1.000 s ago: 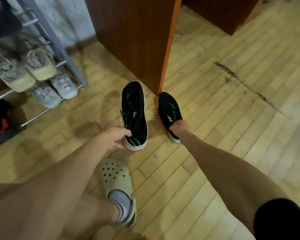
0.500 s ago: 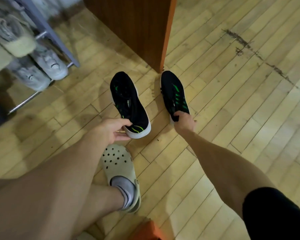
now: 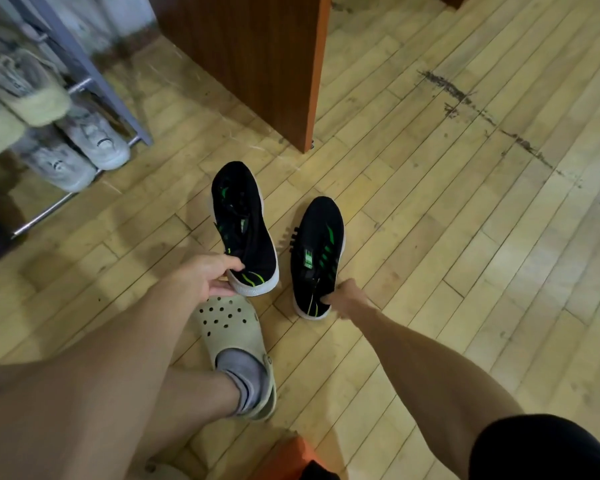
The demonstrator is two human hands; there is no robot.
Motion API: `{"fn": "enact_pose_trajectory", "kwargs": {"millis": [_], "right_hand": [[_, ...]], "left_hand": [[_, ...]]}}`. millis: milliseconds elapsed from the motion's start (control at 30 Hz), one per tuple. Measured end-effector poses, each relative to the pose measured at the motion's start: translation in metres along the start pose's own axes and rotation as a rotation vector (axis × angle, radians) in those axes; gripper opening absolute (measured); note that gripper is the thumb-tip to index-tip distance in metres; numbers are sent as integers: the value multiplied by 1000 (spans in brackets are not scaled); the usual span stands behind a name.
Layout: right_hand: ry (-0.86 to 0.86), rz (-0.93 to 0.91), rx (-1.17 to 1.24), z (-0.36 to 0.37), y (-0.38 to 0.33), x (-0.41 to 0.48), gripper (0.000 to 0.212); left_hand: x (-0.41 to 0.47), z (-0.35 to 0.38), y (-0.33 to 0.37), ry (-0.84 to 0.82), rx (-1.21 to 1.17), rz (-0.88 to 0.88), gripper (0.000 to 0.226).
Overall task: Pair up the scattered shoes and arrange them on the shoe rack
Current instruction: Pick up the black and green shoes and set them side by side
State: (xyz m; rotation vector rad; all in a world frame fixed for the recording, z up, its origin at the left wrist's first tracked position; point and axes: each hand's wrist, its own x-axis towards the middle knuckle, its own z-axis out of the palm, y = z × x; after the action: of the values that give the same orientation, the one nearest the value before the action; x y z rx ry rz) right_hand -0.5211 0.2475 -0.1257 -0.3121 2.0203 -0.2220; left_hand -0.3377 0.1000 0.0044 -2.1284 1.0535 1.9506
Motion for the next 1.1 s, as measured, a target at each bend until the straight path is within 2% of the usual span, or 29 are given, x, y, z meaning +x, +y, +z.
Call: {"fn": "enact_pose_trajectory", "kwargs": {"millis": [67,200,333,400,500,700,833,1000,1100], "right_hand": [[-44,64,139,10,1,-4,46],[-52,82,217,12,-5,-5,31],[-97,114,325,-3,-13,-14,32],[-66,77,291,-10,-19,-20,32],[37,24,178,-22,-29,-38,20],[96,-229,73,-51,-82,-89,21],[92,-443,120,-65,-141,-140,27],[17,-679,300,-74,-226,-213,22],[-11,-822,343,-77,-278,-261,21]], "left_hand": [[3,-4,-3,12,-1,5,41],[3,-6,-2,46,-39,63,42],[-6,-9,6,56,-108,121,41],[-10,-14,6,92,-128,150,39],[-23,-22,4,97,-135,179,42],[-67,-57,18,144,-108,294,39],[-114,-102,35,210,-157,399,27],[-190,-178,61,413,-299,607,41],[-236,-217,76,455,-364,706,46]]}}
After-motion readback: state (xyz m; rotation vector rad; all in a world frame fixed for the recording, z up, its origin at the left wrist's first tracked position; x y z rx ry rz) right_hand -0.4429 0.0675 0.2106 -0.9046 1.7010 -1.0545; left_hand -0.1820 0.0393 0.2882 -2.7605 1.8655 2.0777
